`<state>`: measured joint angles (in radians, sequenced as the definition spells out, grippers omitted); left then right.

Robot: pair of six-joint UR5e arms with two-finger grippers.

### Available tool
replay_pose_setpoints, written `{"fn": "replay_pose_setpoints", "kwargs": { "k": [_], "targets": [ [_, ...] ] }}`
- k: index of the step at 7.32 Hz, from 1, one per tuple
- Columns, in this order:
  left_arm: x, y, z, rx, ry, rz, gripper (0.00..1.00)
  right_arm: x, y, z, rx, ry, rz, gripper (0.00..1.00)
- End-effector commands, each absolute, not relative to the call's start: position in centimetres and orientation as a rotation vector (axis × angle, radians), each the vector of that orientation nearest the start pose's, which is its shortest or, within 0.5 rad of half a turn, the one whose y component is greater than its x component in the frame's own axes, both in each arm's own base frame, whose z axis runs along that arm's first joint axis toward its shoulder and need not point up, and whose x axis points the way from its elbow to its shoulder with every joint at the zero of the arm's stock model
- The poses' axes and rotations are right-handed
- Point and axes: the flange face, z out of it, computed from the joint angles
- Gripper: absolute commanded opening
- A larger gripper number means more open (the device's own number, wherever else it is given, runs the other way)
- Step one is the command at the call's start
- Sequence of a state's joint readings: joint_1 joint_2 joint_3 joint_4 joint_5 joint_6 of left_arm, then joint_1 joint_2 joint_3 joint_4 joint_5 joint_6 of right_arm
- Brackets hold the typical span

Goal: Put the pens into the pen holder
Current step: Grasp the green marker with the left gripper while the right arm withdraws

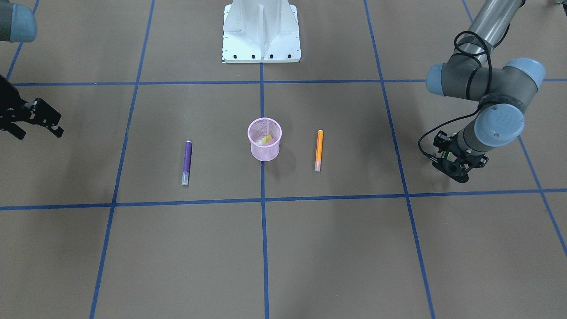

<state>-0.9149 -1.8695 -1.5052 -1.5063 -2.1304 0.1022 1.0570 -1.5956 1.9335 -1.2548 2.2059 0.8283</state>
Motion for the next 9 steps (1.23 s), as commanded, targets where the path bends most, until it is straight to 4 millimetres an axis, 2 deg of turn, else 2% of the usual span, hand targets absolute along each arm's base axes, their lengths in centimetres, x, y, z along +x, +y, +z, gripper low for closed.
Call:
{"fn": "replay_pose_setpoints", "kwargs": {
  "k": [1, 3, 4, 5, 7, 8, 9],
  "targets": [
    [31.5, -54.0, 54.7, 0.0, 0.6, 0.783, 0.41, -17.5, -46.1, 46.1, 0.112, -0.869, 0.087, 0.99],
    [31.5, -53.9, 54.7, -0.002, 0.599, 0.784, 0.38, -17.5, -46.2, 46.1, 0.112, -0.87, 0.089, 0.99],
    [31.5, -53.9, 54.6, -0.001, 0.603, 0.785, 0.23, -17.5, -46.2, 46.1, 0.112, -0.87, 0.089, 0.99],
    [31.5, -53.8, 54.6, -0.003, 0.604, 0.786, 0.0, -17.5, -46.2, 46.1, 0.112, -0.869, 0.091, 0.99],
    [31.2, -53.8, 54.3, -0.002, 0.602, 0.779, 0.0, -17.6, -46.2, 45.9, 0.111, -0.872, 0.095, 0.99],
    [30.5, -54.2, 53.1, 0.015, 0.607, 0.77, 0.0, -17.4, -46.4, 45.8, 0.113, -0.874, 0.099, 0.99],
    [29.9, -55.4, 48.7, 0.022, 0.606, 0.753, 0.0, -16.8, -46.7, 45.7, 0.12, -0.875, 0.109, 0.99]
  ]
}}
